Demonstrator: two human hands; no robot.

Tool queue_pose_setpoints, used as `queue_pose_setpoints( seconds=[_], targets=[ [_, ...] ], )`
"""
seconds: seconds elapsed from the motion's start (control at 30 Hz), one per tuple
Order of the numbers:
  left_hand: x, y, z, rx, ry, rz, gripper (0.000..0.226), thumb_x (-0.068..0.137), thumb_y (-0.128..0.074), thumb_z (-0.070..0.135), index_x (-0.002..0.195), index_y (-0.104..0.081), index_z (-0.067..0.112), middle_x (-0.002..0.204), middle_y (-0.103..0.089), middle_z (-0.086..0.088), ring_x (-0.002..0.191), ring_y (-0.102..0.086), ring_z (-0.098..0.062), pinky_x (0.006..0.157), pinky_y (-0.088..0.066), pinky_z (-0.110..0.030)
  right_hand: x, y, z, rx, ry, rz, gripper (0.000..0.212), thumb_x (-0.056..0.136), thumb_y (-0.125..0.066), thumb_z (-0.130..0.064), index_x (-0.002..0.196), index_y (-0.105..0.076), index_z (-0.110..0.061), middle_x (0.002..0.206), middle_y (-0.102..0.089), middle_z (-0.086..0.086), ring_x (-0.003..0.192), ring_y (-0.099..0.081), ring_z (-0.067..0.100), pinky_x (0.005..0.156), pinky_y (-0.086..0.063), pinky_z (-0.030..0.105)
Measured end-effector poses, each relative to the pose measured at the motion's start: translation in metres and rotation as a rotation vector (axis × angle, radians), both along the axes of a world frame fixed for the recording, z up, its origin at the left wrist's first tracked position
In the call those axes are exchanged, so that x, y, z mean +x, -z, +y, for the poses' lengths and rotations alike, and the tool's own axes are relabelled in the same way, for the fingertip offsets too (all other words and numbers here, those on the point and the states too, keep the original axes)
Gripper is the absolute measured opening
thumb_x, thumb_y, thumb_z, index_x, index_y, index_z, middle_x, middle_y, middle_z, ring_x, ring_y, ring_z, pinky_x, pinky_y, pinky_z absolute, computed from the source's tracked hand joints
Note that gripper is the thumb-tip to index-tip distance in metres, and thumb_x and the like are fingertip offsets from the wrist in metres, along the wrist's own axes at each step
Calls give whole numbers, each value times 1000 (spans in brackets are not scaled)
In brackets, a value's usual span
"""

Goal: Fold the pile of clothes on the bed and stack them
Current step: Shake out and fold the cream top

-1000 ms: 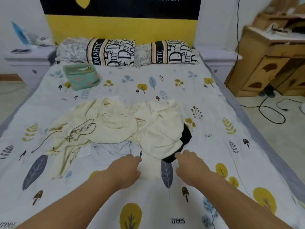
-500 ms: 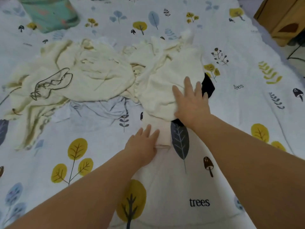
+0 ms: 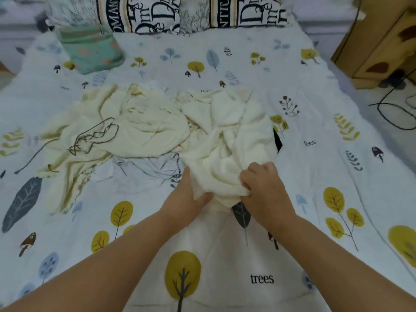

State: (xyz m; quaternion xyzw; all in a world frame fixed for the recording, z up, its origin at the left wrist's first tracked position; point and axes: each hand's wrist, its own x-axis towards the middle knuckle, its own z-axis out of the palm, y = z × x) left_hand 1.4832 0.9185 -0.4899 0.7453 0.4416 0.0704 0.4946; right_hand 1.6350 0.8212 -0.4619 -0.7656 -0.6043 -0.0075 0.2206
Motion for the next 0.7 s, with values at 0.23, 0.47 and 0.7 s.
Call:
queue_pose_setpoints(
  seconds=[0.23,0.47,0.7],
  targets=[
    [-23,-111,-16,2,142,-57,23,89,-58,16,87,-64,-6,94,-64,-18,82,-52,-10,69,-38,-19,-30,-100,-50,150,-58,128,39,49,-64,18,61,-43,-12,69,-47,1,75,-32,16,55,-26,20],
    [-55,-269,-32,332,90,-182,23,73,-65,2,62,-52,17,68,-50,10,64,-44,2,57,-32,-16,-46,-209,-89,-72,251,511,51,70,-74,-30,89,-29,-44,93,-36,-15,79,-42,1,58,-32,14],
    [-92,-401,-67,358,168,-278,26,74,-62,-3,62,-47,16,59,-48,6,54,-42,-1,49,-31,-15,-74,-326,-115,48,198,708,20,80,-68,-15,64,-56,-20,60,-52,-9,57,-46,1,50,-32,14]
  ],
)
